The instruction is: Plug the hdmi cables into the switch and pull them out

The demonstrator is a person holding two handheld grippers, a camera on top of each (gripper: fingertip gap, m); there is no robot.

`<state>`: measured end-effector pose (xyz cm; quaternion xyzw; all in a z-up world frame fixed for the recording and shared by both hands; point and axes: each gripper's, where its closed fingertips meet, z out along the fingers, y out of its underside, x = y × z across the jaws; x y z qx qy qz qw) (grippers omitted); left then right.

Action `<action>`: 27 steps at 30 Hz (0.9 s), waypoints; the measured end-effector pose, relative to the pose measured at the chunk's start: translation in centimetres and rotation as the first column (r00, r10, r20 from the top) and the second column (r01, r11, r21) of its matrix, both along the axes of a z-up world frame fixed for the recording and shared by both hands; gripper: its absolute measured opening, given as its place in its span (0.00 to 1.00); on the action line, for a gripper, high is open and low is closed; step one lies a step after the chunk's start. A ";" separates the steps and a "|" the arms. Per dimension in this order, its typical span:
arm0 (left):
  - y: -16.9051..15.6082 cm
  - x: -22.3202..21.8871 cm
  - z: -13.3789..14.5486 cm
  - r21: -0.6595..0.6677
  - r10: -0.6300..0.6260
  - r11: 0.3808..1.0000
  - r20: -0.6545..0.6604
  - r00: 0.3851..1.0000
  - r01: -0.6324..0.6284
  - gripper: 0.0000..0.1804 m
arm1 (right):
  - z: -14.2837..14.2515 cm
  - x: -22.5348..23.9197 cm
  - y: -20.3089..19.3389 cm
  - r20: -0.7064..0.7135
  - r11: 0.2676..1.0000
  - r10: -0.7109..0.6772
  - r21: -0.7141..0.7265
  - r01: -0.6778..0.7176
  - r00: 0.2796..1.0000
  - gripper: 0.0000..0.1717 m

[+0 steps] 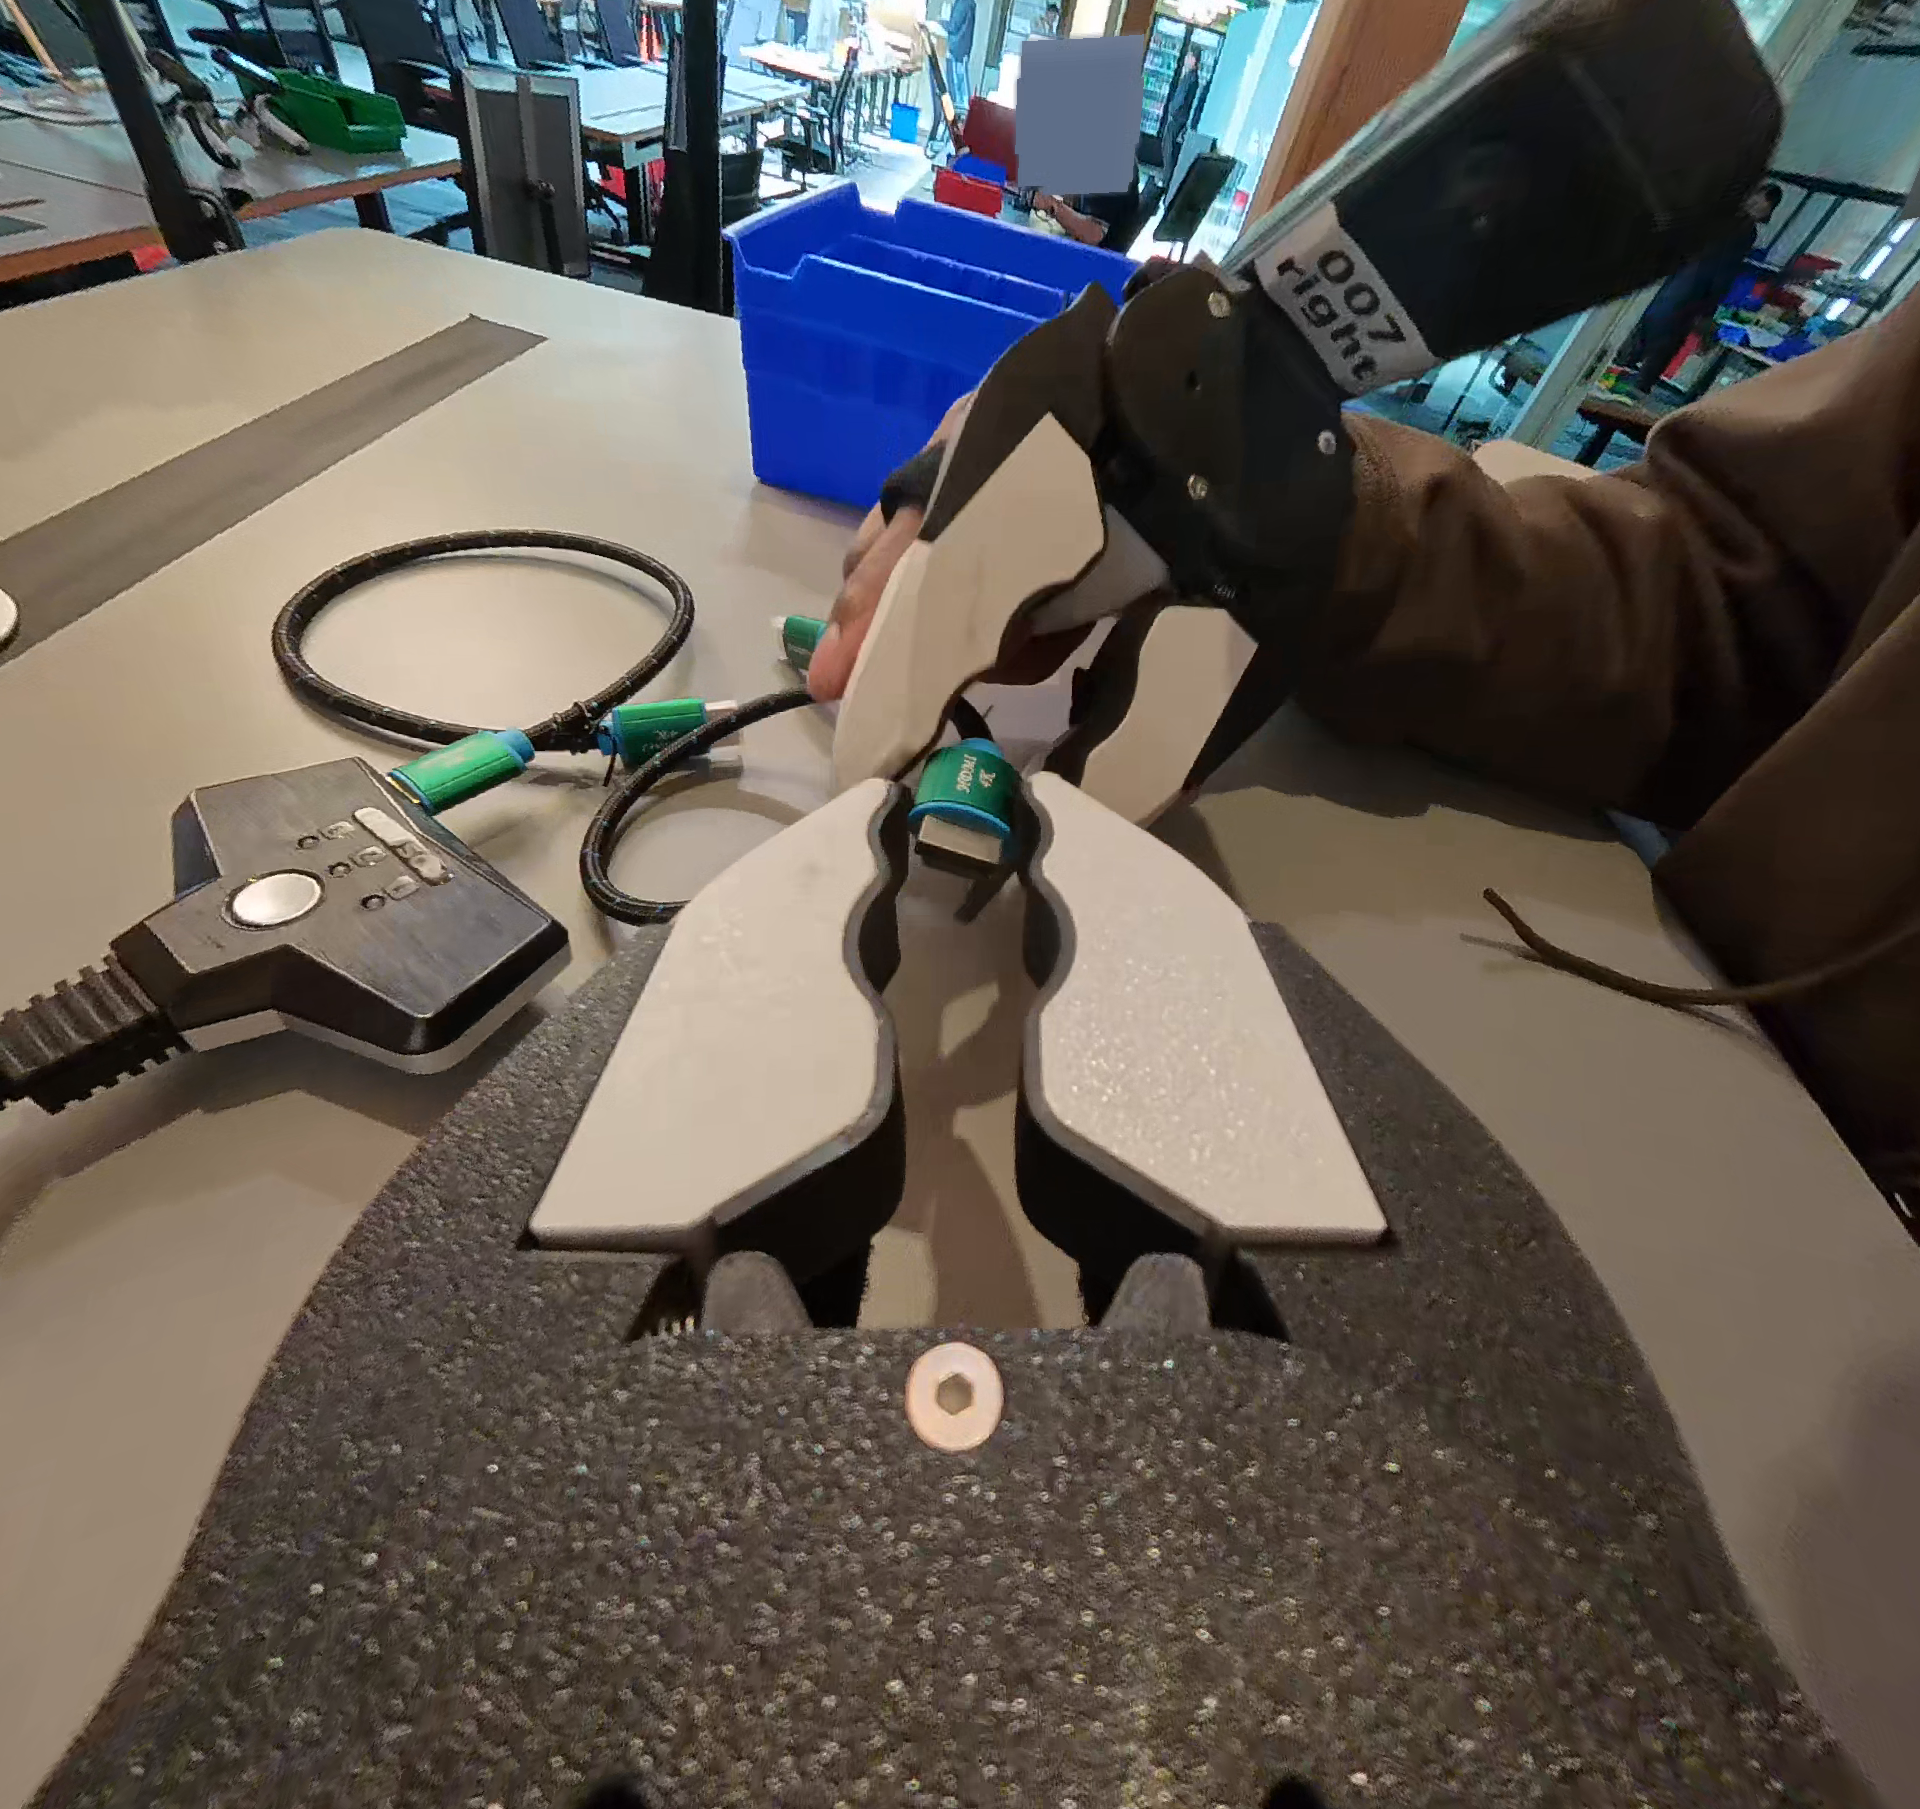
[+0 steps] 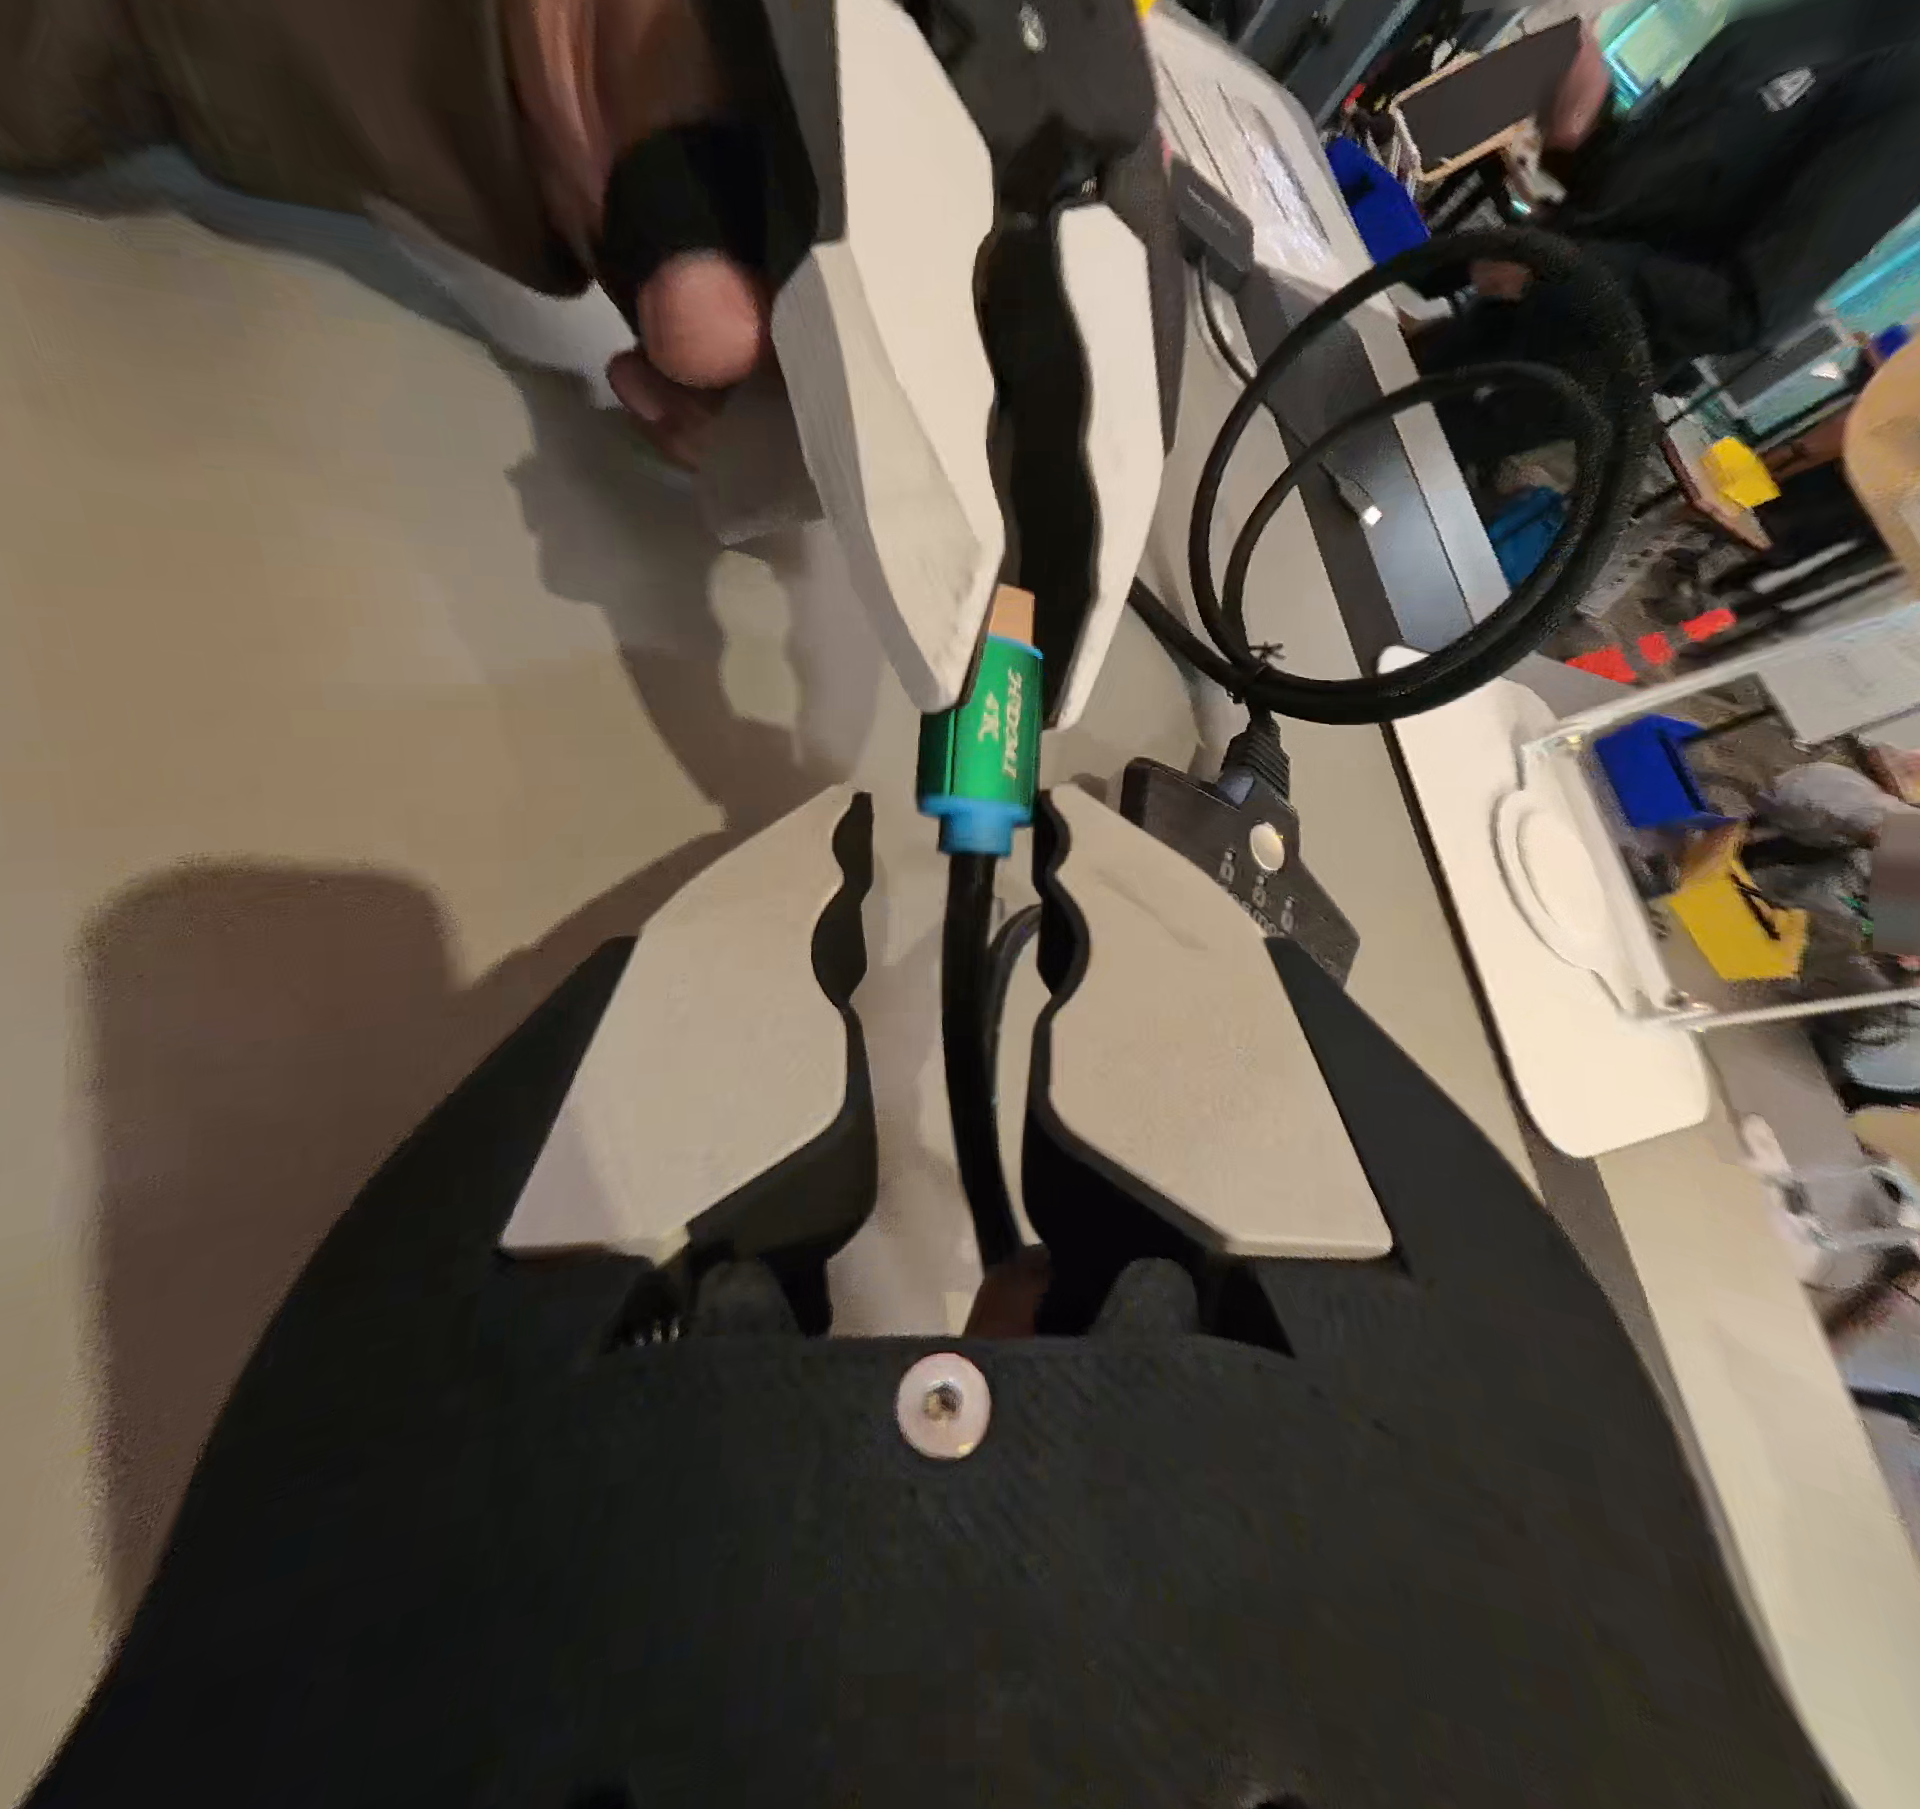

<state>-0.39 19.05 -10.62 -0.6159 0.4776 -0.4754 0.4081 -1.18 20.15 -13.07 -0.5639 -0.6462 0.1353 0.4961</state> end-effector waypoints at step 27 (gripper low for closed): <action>4.9 -2.0 -3.0 -0.183 0.258 0.941 -0.150 0.954 -0.283 0.18 | 1.5 6.1 11.5 -0.164 0.891 -0.450 -0.140 0.431 0.878 0.27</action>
